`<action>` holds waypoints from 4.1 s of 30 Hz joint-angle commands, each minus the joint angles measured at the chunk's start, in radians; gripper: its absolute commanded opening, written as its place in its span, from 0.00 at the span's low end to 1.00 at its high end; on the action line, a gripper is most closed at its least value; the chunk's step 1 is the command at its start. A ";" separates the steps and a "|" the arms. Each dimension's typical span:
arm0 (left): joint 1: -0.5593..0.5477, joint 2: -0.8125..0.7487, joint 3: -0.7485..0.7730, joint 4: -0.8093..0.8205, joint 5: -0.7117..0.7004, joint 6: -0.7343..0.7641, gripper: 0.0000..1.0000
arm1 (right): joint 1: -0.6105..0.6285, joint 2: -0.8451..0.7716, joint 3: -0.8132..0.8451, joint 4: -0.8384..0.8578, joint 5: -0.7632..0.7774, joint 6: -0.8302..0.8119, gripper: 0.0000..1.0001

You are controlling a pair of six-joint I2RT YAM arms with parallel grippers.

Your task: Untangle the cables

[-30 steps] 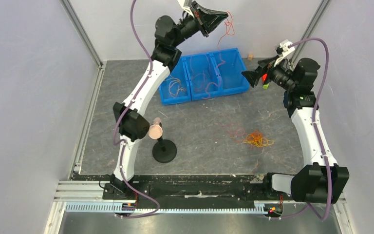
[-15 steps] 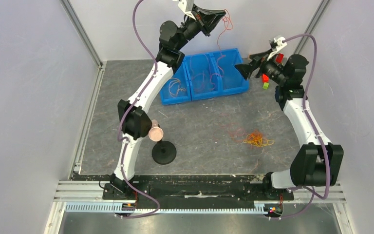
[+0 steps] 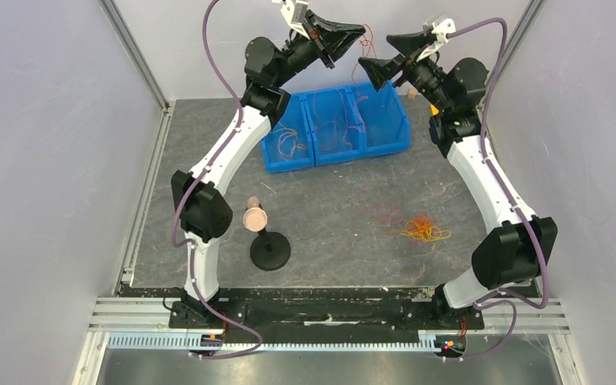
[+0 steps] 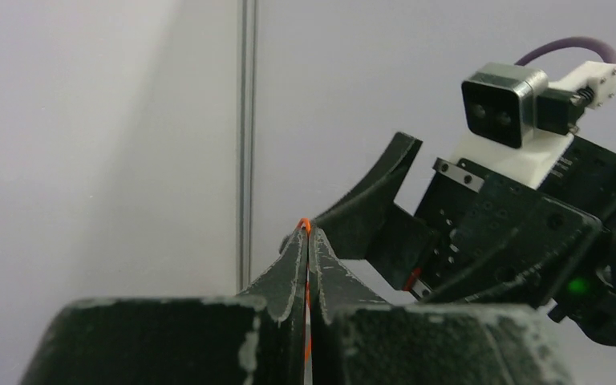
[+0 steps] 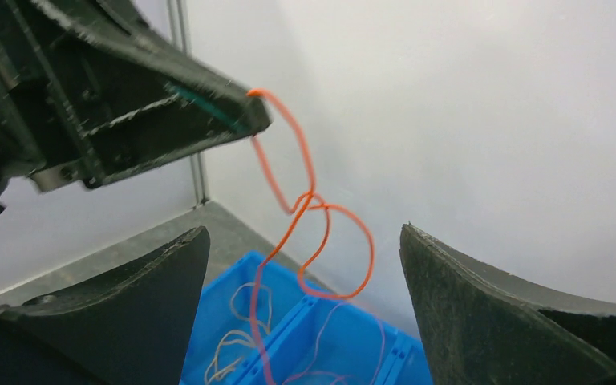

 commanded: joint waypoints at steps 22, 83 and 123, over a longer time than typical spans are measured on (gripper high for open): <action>0.248 -0.261 -0.137 -0.068 0.079 -0.212 0.73 | -0.007 0.163 0.337 -0.002 0.185 -0.150 0.00; 0.625 -0.610 -0.685 -0.337 0.133 -0.061 0.81 | -0.047 0.359 0.115 -0.514 0.236 -0.321 0.82; 0.572 -0.781 -0.709 -0.830 0.194 0.346 0.84 | -0.127 -0.127 -0.257 -1.455 0.004 -0.876 0.00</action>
